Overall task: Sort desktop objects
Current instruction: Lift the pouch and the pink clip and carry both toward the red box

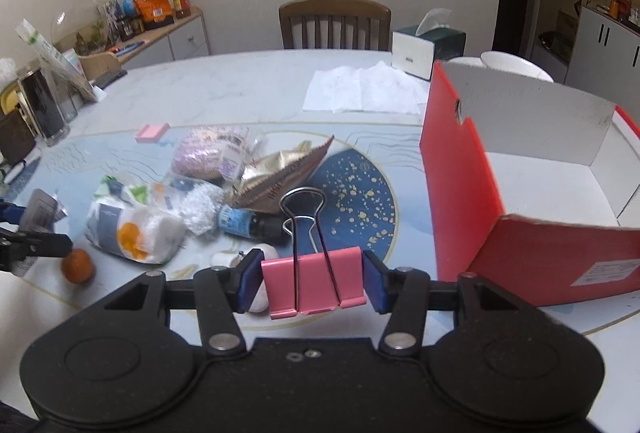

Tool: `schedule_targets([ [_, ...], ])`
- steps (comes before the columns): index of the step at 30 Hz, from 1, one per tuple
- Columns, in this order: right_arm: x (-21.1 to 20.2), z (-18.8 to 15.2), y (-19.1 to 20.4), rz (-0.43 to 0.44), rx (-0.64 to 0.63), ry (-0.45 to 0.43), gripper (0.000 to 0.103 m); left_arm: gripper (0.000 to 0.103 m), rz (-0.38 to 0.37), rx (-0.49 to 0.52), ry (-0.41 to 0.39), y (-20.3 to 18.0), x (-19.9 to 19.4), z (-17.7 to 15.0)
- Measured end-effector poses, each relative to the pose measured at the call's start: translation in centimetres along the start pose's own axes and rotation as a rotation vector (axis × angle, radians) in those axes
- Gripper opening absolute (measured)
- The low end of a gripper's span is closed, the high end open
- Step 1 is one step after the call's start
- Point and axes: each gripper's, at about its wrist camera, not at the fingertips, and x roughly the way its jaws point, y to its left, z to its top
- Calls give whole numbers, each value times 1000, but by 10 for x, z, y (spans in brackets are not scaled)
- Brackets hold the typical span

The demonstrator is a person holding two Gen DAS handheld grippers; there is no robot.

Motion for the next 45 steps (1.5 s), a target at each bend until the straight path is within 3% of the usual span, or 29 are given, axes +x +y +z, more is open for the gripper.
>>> schedule_targets([
  [21, -48, 31, -41, 113, -35, -69, 51, 87, -1, 21, -47, -81, -17, 27],
  [45, -54, 58, -168, 53, -2, -114, 51, 87, -73, 168, -102, -219, 27, 98],
])
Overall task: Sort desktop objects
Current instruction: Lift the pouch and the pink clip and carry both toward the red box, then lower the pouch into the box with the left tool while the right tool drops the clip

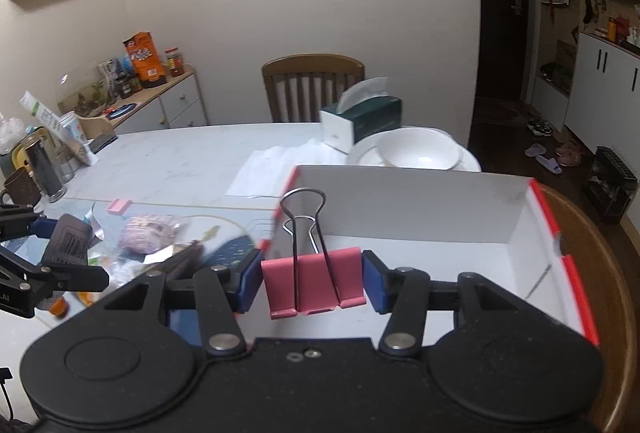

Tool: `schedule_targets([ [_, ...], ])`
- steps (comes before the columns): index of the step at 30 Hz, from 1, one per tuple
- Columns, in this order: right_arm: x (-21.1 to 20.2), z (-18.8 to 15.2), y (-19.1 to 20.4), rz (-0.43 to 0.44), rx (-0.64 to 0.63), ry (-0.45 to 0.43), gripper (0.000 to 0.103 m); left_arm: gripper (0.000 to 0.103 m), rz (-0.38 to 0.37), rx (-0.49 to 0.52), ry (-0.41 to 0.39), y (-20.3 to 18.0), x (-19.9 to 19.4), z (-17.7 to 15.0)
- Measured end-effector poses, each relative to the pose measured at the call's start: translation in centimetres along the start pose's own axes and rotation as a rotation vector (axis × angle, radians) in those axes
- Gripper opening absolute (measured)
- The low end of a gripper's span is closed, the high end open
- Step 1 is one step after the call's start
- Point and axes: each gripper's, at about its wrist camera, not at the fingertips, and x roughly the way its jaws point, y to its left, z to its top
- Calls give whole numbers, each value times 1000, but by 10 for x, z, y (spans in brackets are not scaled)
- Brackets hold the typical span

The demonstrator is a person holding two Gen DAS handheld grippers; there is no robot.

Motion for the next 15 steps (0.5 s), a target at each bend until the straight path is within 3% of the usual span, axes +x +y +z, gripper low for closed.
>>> schedule_targets([
  [15, 11, -2, -69, -45, 15, 28, 51, 87, -43, 129, 9, -64, 72, 56],
])
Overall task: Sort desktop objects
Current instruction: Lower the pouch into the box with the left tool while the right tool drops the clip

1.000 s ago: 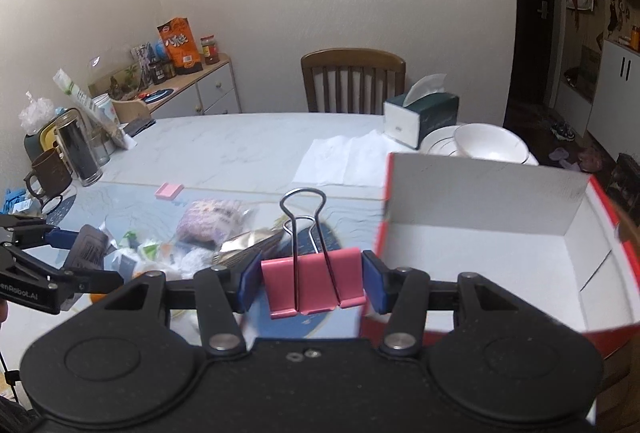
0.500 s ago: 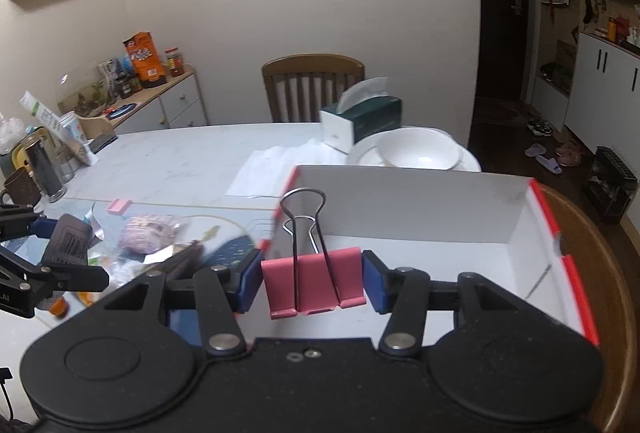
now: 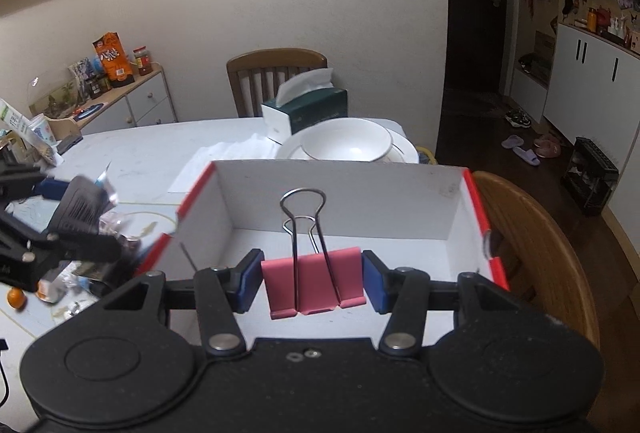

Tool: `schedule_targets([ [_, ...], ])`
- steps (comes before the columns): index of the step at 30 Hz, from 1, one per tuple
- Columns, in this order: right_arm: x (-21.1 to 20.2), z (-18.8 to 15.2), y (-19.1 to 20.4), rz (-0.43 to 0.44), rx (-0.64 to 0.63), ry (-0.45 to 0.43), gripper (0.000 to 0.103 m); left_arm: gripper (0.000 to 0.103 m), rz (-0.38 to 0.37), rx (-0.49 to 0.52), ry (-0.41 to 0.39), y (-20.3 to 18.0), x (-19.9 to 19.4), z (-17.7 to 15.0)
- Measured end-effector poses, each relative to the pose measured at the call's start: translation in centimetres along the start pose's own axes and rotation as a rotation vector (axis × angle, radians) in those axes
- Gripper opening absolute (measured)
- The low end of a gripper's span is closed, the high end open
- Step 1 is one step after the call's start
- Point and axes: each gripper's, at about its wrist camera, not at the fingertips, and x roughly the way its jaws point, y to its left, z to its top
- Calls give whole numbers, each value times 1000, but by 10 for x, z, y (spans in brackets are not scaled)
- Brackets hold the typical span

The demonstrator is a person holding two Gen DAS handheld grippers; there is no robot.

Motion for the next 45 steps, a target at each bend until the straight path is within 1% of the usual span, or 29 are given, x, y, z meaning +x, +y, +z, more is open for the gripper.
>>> schedule_targets([
  [8, 13, -1, -18, 4, -14, 32, 51, 87, -23, 83, 56, -19, 49, 17],
  [13, 24, -2, -26, 7, -33, 74, 51, 87, -36, 123, 106, -31, 80, 22],
  [21, 49, -13, -36, 4, -60, 177, 51, 87, -73, 176, 236, -44, 128, 26],
  [25, 58, -17, -33, 10, -93, 225, 51, 87, -72, 212, 301, -51, 146, 25],
  [27, 61, -20, -33, 14, -105, 243, 51, 87, -48, 236, 328, -57, 154, 23],
  [32, 71, -23, -34, 14, -125, 302, 51, 87, -36, 268, 409, -65, 169, 19],
  [36, 76, -24, -36, 18, -121, 323, 51, 87, -30, 271, 477, -65, 178, 18],
  [39, 78, -26, -38, 17, -123, 336, 51, 87, -37, 268, 511, -64, 182, 16],
  [45, 78, -28, -40, 16, -116, 342, 51, 88, -43, 258, 535, -62, 183, 14],
])
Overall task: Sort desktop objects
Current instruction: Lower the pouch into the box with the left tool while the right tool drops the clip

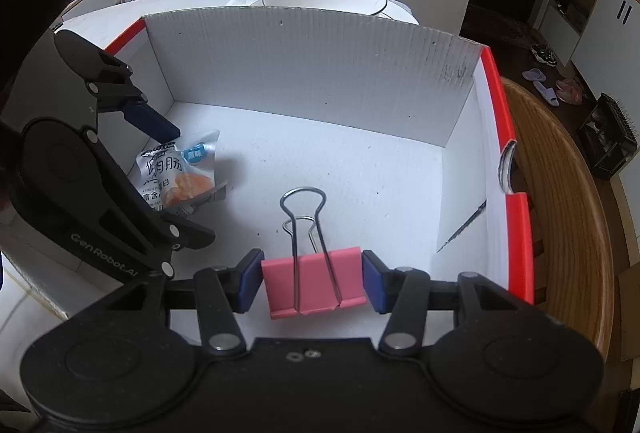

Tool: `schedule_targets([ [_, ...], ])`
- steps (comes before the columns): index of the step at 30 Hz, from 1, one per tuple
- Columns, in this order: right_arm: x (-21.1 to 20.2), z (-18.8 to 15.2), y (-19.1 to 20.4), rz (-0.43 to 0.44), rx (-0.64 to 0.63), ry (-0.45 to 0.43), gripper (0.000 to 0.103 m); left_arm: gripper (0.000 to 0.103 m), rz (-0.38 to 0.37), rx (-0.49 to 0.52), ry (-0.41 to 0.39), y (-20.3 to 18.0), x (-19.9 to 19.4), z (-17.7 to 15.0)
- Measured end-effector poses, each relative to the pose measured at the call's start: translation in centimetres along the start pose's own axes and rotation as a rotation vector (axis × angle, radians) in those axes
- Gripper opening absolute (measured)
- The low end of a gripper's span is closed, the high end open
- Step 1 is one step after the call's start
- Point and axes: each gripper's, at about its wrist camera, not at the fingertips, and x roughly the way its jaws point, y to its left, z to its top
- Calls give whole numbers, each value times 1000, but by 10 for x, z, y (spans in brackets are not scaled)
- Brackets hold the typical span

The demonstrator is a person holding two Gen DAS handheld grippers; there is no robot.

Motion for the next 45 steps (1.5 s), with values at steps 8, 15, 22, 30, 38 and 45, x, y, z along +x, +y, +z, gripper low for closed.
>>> schedule_targets([
  [8, -1, 1, 1, -2, -2, 2, 52, 88, 15, 24, 17, -5, 0, -3],
  [15, 2, 6, 0, -3, -4, 2, 54, 89, 23, 13, 19, -4, -3, -9],
  [22, -8, 6, 2, 6, -20, -35, 63, 90, -3, -27, -21, 3, -16, -20],
  [30, -32, 5, -3, 26, -25, -109, 68, 94, -21, -18, -108, -10, -40, -30],
  [38, -66, 0, -13, 69, 10, -215, 71, 98, -18, -111, -227, 5, -70, -28],
  [45, -81, -3, -8, 96, 24, -259, 71, 102, -28, -221, -324, 17, -94, -46],
])
